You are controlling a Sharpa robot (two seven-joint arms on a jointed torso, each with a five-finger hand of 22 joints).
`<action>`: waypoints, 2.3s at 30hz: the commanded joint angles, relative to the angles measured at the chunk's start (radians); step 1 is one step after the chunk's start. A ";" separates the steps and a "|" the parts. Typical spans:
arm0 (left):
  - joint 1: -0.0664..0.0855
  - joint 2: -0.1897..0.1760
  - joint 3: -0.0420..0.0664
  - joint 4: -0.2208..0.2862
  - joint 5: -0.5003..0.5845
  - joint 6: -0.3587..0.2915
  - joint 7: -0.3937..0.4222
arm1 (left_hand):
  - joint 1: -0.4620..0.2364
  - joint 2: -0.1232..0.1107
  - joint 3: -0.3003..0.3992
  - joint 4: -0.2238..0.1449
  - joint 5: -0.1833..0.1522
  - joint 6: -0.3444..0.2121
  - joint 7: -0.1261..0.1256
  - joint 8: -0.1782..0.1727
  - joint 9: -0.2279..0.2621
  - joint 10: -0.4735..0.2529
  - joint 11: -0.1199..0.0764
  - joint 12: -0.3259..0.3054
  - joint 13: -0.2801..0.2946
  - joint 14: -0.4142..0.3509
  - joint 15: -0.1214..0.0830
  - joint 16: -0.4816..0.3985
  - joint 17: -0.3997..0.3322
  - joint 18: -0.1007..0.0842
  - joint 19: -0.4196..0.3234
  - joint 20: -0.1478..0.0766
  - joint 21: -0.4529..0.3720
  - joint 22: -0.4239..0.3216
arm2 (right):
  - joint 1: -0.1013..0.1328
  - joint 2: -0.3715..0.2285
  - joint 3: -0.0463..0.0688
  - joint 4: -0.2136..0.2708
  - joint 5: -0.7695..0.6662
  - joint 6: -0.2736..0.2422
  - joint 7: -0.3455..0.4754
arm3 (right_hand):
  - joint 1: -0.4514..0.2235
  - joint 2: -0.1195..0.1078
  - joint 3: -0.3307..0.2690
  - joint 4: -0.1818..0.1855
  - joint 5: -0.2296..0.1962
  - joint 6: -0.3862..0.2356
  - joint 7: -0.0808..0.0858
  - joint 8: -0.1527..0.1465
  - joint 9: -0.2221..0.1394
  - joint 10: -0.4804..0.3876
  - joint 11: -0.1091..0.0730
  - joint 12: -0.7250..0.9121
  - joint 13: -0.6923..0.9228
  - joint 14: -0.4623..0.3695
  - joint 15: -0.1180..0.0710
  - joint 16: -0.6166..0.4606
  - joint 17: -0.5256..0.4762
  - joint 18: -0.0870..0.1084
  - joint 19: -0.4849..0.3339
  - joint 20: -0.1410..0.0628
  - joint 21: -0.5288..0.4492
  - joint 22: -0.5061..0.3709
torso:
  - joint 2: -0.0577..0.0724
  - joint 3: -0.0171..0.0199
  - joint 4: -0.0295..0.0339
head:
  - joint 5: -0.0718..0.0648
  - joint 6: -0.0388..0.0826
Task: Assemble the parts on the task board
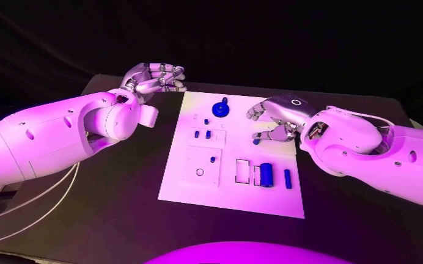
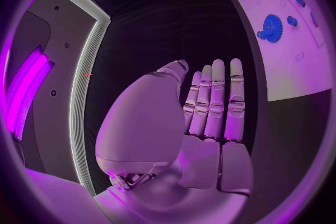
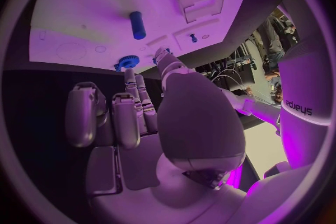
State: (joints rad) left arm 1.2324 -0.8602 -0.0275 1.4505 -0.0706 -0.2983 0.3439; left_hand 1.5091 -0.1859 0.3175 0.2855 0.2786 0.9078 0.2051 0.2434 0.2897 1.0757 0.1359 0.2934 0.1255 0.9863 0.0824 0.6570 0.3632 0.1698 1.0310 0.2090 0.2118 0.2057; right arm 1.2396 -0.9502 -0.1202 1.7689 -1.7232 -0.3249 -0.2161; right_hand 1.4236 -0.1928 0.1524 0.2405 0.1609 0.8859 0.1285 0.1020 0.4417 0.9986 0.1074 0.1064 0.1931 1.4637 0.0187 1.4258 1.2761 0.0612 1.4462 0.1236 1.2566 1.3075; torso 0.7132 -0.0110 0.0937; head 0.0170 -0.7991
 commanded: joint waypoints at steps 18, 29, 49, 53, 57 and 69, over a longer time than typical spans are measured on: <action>0.001 -0.010 0.000 0.006 0.004 0.017 0.010 | -0.003 -0.004 0.007 0.000 0.000 -0.005 -0.001 0.006 0.000 -0.004 0.001 0.003 0.001 -0.006 0.002 -0.004 0.001 0.011 0.001 0.006 -0.006 -0.001 | -0.027 0.011 -0.008 -0.030 -0.017 0.136 0.028 | 0.067 0.021 0.004 0.038 0.012 0.046 0.000 0.012 -0.001 0.048 -0.014 0.049 -0.010 0.048 -0.006 0.012 0.020 -0.005 0.023 -0.009 0.048 0.134 | 0.002 -0.0001 0.0013 | 0.000 -0.001; 0.001 -0.012 0.000 0.007 0.004 0.017 0.007 | -0.004 -0.002 0.010 0.000 0.000 -0.005 -0.001 0.007 0.000 -0.005 0.001 0.004 0.002 -0.006 0.002 -0.004 0.002 0.012 0.002 0.006 -0.008 -0.003 | -0.030 0.019 -0.008 -0.039 -0.026 0.125 0.016 | 0.106 0.040 0.096 0.044 -0.004 0.101 0.007 0.023 -0.008 0.075 -0.018 0.042 -0.033 0.051 -0.010 0.019 0.028 -0.009 0.033 -0.014 0.067 0.146 | 0.002 0.0007 0.0011 | 0.000 -0.003; 0.001 -0.013 0.000 0.006 0.004 0.019 0.003 | -0.007 0.002 0.015 0.001 0.000 -0.006 -0.001 0.009 0.001 -0.006 0.001 0.006 0.003 -0.007 0.002 -0.004 0.003 0.012 0.002 0.007 -0.010 -0.005 | -0.033 0.021 -0.008 -0.046 -0.036 0.110 -0.003 | 0.115 0.034 0.235 0.029 -0.014 0.154 0.008 0.041 -0.003 0.150 -0.028 0.030 -0.053 0.057 -0.018 0.034 0.049 -0.020 0.053 -0.022 0.117 0.174 | 0.001 0.0006 0.0006 | 0.002 -0.008; 0.001 -0.012 0.000 0.006 0.004 0.019 0.003 | -0.007 0.002 0.015 0.001 0.000 -0.006 -0.001 0.009 0.001 -0.006 0.001 0.006 0.003 -0.007 0.002 -0.004 0.003 0.012 0.002 0.007 -0.011 -0.005 | -0.033 0.020 -0.008 -0.044 -0.038 0.108 -0.004 | 0.113 0.029 0.241 0.027 -0.015 0.151 0.008 0.040 -0.003 0.153 -0.028 0.028 -0.053 0.057 -0.018 0.034 0.050 -0.020 0.053 -0.022 0.119 0.175 | 0.001 0.0007 0.0018 | 0.000 -0.009; 0.001 -0.011 0.000 0.005 0.004 0.019 0.003 | -0.008 0.003 0.016 0.001 0.000 -0.006 -0.001 0.009 0.001 -0.006 0.001 0.006 0.003 -0.007 0.002 -0.005 0.003 0.012 0.002 0.007 -0.011 -0.005 | -0.033 0.020 -0.008 -0.041 -0.039 0.101 -0.003 | 0.111 0.024 0.258 0.022 -0.016 0.152 0.007 0.040 -0.002 0.171 -0.031 0.031 -0.053 0.057 -0.021 0.036 0.053 -0.022 0.056 -0.023 0.128 0.180 | 0.001 0.0006 0.0019 | -0.001 -0.009; 0.001 -0.007 0.000 0.001 0.004 0.018 0.002 | -0.009 0.003 0.017 0.001 0.000 -0.007 0.000 0.010 0.001 -0.006 0.002 0.007 0.003 -0.007 0.003 -0.005 0.003 0.012 0.002 0.007 -0.012 -0.005 | -0.030 0.005 -0.007 -0.005 -0.036 0.047 0.006 | 0.126 0.025 0.323 -0.038 -0.014 0.193 0.002 0.066 0.017 0.260 -0.050 0.041 -0.035 0.061 -0.036 0.046 0.069 -0.031 0.073 -0.037 0.175 0.204 | 0.001 0.0012 0.0012 | -0.002 -0.010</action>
State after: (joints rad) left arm 1.2325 -0.8699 -0.0281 1.4511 -0.0705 -0.2952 0.3408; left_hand 1.5092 -0.1858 0.3287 0.2855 0.2786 0.9078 0.2051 0.2478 0.2897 1.0757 0.1359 0.2934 0.1271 0.9863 0.0824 0.6571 0.3653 0.1698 1.0310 0.2090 0.2041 0.2012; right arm 1.2087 -0.9438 -0.1275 1.7577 -1.7455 -0.2485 -0.2088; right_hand 1.5360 -0.1701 0.4544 0.2199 0.1444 1.0717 0.1324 0.1650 0.4579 1.1925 0.1140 0.1444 0.1438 1.4666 -0.0114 1.4676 1.3078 0.0456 1.4663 0.0963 1.4262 1.3077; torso 0.7139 -0.0100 0.0951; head 0.0150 -0.8084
